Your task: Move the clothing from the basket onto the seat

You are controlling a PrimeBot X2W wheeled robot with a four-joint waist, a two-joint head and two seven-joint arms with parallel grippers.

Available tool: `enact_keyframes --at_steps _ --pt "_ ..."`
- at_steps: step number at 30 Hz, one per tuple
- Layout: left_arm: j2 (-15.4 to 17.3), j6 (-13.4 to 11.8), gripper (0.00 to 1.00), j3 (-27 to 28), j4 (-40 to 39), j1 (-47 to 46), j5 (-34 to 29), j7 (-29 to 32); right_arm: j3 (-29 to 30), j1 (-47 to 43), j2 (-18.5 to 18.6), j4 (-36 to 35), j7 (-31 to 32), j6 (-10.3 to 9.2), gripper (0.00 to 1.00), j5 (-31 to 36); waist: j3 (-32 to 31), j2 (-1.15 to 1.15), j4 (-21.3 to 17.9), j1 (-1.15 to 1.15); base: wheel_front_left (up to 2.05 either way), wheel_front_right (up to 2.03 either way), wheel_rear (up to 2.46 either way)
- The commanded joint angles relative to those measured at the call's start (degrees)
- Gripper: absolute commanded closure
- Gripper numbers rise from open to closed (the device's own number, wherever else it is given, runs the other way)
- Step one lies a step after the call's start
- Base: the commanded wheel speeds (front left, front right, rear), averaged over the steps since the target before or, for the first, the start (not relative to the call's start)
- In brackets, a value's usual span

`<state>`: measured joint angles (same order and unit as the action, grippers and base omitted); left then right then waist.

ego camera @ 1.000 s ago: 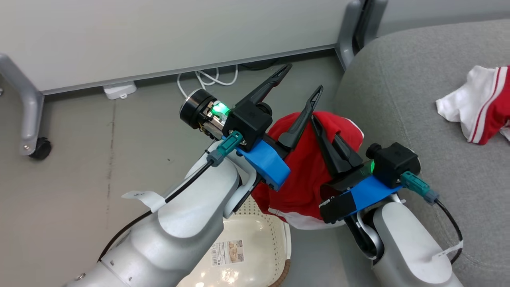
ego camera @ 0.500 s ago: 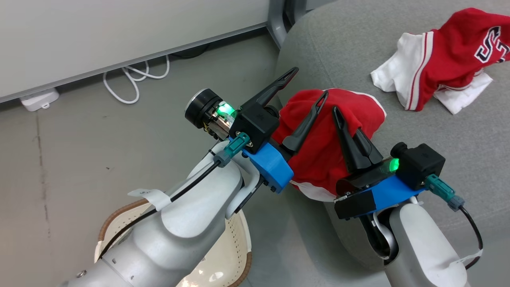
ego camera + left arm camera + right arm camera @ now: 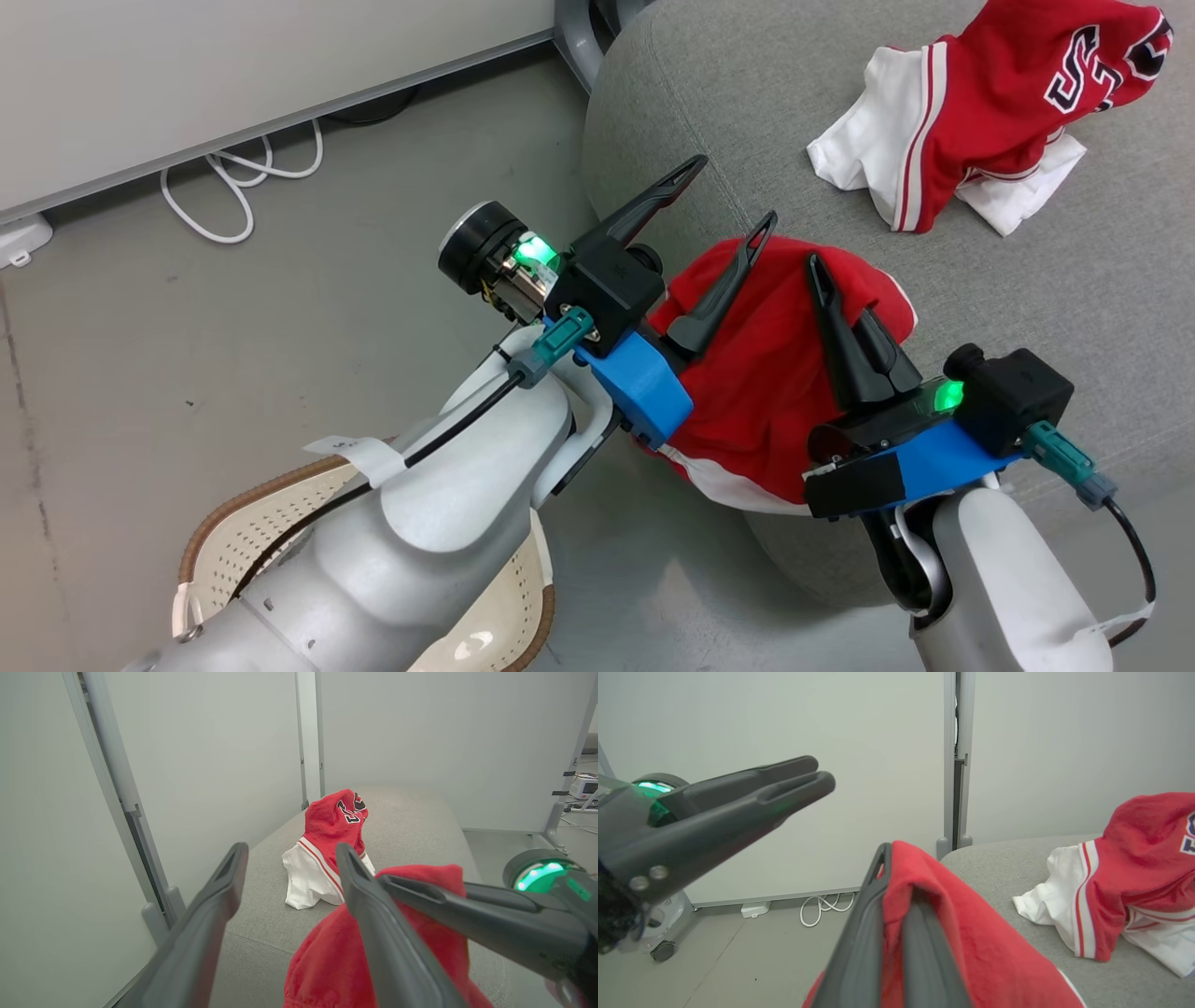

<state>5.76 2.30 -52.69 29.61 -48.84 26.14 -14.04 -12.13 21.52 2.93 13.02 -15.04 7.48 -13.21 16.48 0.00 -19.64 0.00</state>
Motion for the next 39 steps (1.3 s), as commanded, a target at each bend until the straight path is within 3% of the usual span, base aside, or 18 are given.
enact_keyframes --at_steps 1,11,21,27,35,39 --pt "0.3 -0.1 0.00 0.0 0.0 -1.0 0.0 -0.1 0.3 -0.2 -0.1 -0.5 -0.2 0.03 1.00 -0.1 0.1 0.00 0.2 0.00 0.00 0.00 0.00" --pt "0.7 -0.9 0.00 0.0 -1.2 -2.6 -0.5 0.1 5.8 7.8 1.1 -3.4 -0.2 0.03 1.00 3.7 3.8 0.00 3.2 0.00 0.00 0.00 0.00" --pt "1.7 -1.7 0.00 -0.5 -3.8 -7.6 -2.6 1.6 19.0 27.0 10.0 -7.1 -0.2 0.02 1.00 4.8 14.9 0.00 7.6 0.00 0.00 0.00 0.00" --pt "2.5 -2.0 0.00 -0.9 -5.5 -10.2 -4.2 2.5 27.7 36.2 17.2 -7.7 -0.2 0.03 1.00 5.2 20.6 0.00 9.2 0.00 0.00 0.00 0.00" --pt "4.1 -2.3 0.00 -1.2 -7.4 -11.9 -4.8 3.8 33.7 39.6 25.1 2.6 -0.2 0.03 1.00 4.3 25.2 0.00 8.8 0.00 0.00 0.00 0.00" --pt "4.5 -2.6 0.00 -1.5 -8.3 -12.2 -5.1 4.5 35.2 37.8 26.1 9.1 -0.2 0.02 1.00 4.8 26.9 0.00 8.6 0.00 0.00 0.00 0.00"
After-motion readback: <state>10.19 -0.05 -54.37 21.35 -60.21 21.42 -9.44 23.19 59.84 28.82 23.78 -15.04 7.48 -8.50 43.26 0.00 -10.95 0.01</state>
